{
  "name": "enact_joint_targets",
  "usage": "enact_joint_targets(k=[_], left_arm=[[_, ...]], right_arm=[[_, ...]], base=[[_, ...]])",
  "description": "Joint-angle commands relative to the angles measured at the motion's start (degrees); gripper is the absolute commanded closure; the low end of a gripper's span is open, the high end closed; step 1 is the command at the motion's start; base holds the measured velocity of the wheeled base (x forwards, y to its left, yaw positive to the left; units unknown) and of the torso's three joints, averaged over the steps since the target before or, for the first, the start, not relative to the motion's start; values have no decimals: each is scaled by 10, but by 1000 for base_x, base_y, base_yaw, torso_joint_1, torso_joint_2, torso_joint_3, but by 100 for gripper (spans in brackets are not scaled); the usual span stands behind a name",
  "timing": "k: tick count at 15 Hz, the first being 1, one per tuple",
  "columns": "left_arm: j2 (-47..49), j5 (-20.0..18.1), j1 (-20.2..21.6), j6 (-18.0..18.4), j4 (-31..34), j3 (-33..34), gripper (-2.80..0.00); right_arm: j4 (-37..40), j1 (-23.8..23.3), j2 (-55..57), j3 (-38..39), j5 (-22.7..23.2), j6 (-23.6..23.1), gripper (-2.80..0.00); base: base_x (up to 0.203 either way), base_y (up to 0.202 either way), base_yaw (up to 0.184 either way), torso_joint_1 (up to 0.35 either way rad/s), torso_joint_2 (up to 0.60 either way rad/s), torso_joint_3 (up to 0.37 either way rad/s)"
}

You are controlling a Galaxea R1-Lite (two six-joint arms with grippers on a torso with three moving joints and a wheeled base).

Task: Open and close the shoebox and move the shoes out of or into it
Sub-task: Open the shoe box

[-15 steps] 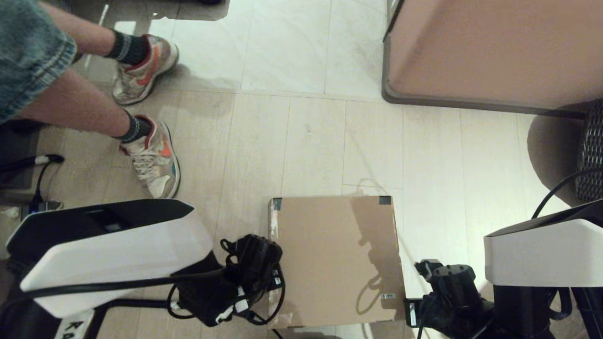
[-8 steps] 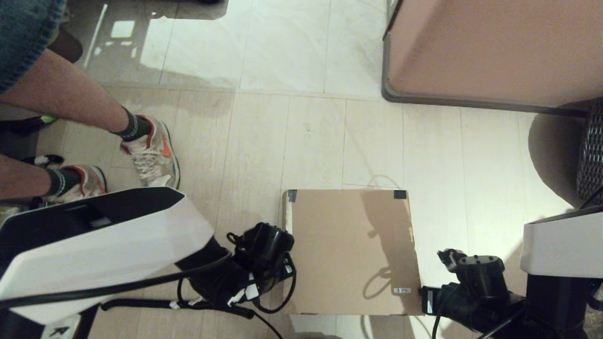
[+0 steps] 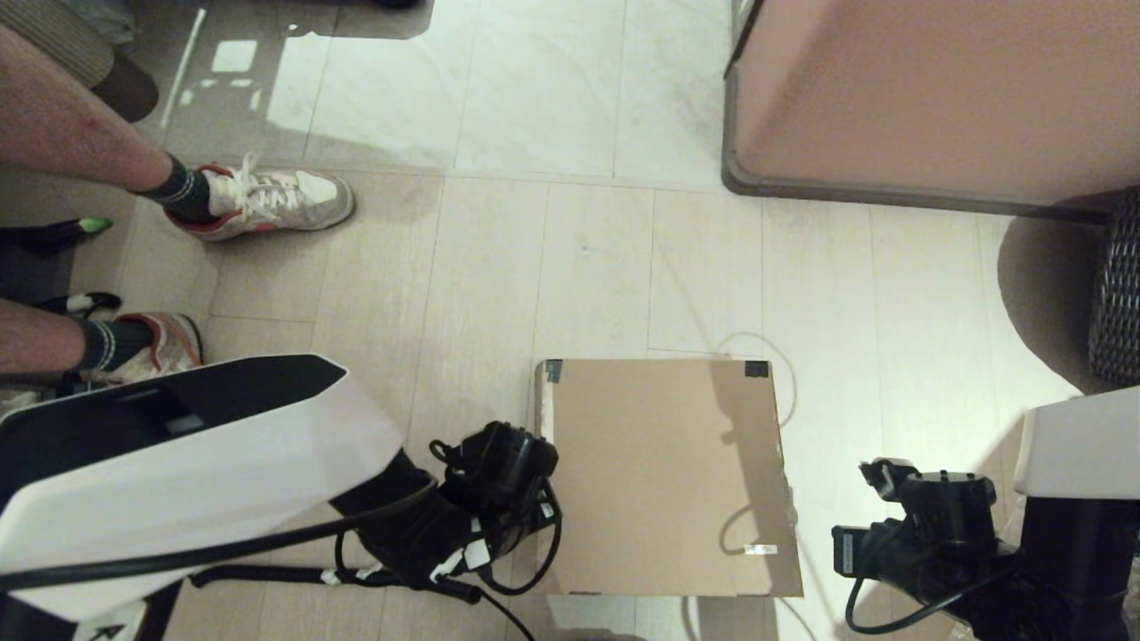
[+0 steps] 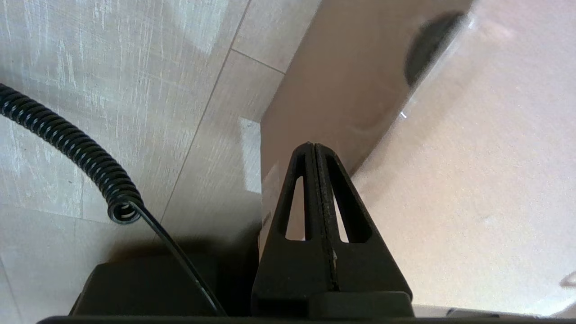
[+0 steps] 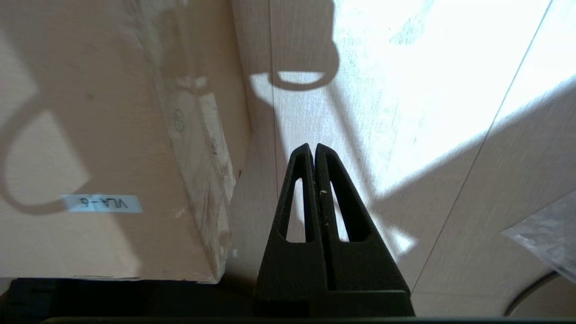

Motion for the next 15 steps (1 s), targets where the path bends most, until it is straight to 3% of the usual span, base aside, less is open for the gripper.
enact_joint_targets(k=[1, 12, 15], left_arm=[[8, 2, 0, -3, -2, -2, 0], [44, 3, 0, -2, 0, -37, 0], [40, 2, -2, -2, 2, -35, 0]], right_arm=[[-5, -6, 28, -3, 1, 0, 0], [-6, 88, 90, -49, 28, 7, 0], [-6, 111, 84, -56, 33, 78, 0]], base=[[0, 0, 0, 0, 0, 0], [0, 0, 0, 0, 0, 0], [0, 0, 0, 0, 0, 0]])
